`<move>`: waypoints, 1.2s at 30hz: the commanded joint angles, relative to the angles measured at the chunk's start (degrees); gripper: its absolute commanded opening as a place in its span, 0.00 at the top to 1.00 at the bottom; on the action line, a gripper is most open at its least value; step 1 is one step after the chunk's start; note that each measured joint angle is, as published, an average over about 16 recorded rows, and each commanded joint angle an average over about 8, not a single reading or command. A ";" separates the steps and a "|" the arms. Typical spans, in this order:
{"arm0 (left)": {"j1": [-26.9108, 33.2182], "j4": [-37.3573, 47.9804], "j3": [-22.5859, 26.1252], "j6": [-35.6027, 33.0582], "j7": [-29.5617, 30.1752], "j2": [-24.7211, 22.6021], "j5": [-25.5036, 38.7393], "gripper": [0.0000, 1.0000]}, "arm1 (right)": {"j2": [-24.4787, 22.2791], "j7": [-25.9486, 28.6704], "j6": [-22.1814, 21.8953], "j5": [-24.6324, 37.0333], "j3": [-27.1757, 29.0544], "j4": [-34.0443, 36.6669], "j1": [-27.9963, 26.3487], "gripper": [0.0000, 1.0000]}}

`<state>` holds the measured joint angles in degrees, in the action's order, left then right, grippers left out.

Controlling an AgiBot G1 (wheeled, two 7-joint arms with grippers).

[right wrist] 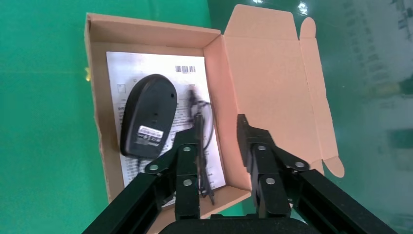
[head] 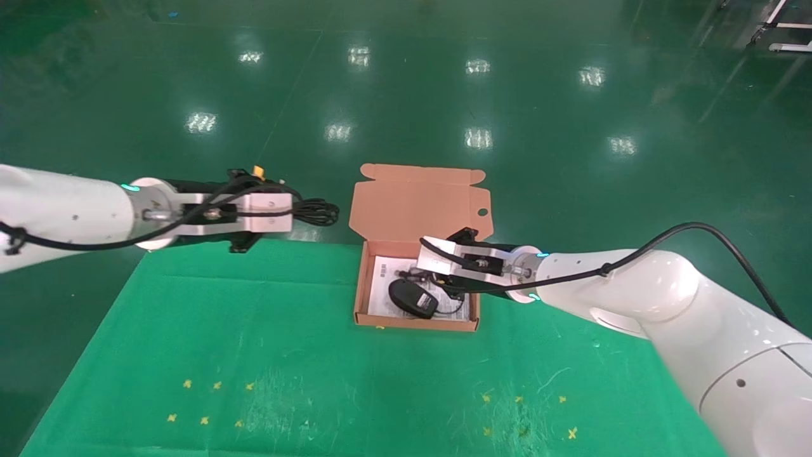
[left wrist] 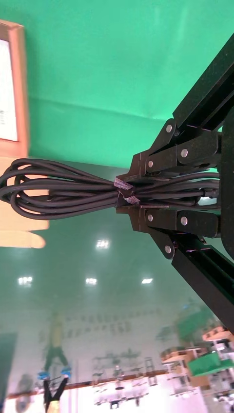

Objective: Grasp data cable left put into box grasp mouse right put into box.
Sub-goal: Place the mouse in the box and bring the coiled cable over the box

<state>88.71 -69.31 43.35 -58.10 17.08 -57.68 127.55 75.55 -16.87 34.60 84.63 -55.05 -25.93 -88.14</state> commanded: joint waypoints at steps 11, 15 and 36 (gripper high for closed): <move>-2.89 8.67 1.59 6.94 -8.07 -7.25 -4.35 1.00 | -7.51 2.57 0.67 1.01 -0.16 -5.42 -0.93 0.00; -3.48 13.47 2.30 10.01 -11.72 -10.91 -5.47 1.00 | -11.73 5.06 0.74 2.17 -0.38 -9.49 -1.41 0.00; -2.65 31.13 12.29 23.20 -22.94 -20.86 -17.97 1.00 | -29.03 28.94 0.04 15.67 -3.49 -36.77 -0.43 0.00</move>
<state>86.10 -38.45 55.66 -35.05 -5.64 -78.48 109.68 46.75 11.74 34.77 100.13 -58.42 -62.32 -88.64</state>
